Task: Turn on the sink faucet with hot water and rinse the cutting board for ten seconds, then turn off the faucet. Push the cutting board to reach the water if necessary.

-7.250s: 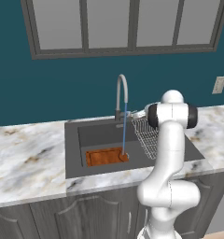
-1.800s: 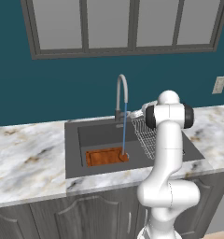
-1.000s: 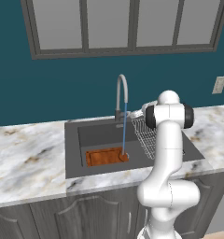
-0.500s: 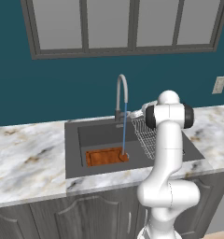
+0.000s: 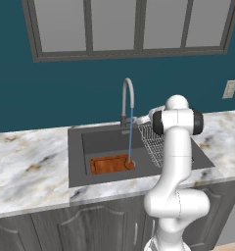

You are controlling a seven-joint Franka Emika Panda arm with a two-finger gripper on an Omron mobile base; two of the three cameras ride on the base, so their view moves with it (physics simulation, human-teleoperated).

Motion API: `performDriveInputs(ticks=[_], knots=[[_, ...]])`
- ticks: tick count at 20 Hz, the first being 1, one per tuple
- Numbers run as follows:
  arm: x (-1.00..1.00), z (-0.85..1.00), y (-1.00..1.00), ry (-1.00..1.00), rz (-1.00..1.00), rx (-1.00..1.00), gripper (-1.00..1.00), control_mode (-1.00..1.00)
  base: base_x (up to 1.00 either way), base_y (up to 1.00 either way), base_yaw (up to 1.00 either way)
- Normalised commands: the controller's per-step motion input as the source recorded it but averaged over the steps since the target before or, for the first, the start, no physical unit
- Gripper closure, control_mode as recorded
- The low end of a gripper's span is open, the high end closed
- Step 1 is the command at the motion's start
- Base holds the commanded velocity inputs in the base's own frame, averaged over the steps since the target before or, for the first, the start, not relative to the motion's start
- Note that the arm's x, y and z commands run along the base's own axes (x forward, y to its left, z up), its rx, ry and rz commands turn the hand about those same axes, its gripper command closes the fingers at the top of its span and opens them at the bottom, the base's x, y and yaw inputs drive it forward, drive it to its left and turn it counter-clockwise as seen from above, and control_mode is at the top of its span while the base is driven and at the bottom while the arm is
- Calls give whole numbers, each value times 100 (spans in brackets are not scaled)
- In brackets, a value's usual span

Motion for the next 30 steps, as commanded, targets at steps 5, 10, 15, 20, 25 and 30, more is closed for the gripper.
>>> performDriveInputs(ticks=[5,10,15,20,25,30], knots=[[0,0,0,0,0,0,100,-100,0,0,0],[0,0,0,0,0,0,100,-100,0,0,0],[0,0,0,0,0,0,100,-100,0,0,0],[0,0,0,0,0,0,100,-100,0,0,0],[0,0,-4,0,0,0,100,-100,0,0,0],[2,0,-16,0,0,1,100,-100,0,0,0]])
